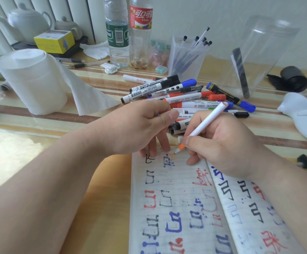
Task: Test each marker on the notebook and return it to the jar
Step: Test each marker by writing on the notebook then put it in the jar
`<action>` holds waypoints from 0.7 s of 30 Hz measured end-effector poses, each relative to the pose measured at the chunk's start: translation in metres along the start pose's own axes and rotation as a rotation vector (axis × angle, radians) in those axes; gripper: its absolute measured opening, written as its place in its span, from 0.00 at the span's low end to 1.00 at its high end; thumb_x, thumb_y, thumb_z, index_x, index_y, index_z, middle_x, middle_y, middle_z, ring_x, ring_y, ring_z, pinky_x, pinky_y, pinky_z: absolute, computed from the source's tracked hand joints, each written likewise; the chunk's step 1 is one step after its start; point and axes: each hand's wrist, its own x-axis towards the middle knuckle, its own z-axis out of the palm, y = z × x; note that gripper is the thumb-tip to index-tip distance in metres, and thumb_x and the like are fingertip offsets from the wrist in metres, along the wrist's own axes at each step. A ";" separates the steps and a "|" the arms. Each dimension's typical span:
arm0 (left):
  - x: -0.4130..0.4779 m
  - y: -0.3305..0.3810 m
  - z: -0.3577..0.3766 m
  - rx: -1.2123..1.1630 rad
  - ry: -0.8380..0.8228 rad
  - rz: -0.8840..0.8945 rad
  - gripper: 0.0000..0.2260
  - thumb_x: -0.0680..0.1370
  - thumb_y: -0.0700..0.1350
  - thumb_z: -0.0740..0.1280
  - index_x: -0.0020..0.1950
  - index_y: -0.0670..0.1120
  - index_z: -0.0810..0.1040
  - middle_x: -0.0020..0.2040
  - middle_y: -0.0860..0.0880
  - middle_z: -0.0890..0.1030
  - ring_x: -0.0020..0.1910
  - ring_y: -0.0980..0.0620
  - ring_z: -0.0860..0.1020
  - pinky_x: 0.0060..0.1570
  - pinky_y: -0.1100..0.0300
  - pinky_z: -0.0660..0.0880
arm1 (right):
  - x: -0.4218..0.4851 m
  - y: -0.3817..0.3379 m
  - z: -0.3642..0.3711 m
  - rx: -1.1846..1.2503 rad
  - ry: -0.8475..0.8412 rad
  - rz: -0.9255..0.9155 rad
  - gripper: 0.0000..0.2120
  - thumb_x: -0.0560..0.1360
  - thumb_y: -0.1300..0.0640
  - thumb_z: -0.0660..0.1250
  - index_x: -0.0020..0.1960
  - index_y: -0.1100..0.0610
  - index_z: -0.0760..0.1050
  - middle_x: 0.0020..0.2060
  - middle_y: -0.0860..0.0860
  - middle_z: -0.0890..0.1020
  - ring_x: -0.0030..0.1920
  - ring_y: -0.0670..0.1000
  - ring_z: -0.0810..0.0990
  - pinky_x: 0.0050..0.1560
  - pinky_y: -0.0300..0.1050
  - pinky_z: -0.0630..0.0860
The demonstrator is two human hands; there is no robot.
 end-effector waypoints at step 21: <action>-0.001 -0.005 0.002 -0.076 0.010 0.093 0.03 0.80 0.53 0.69 0.49 0.56 0.80 0.44 0.52 0.88 0.34 0.46 0.86 0.31 0.54 0.82 | -0.002 0.003 -0.013 0.524 0.342 -0.086 0.06 0.69 0.64 0.67 0.35 0.56 0.78 0.26 0.56 0.74 0.26 0.52 0.71 0.28 0.47 0.77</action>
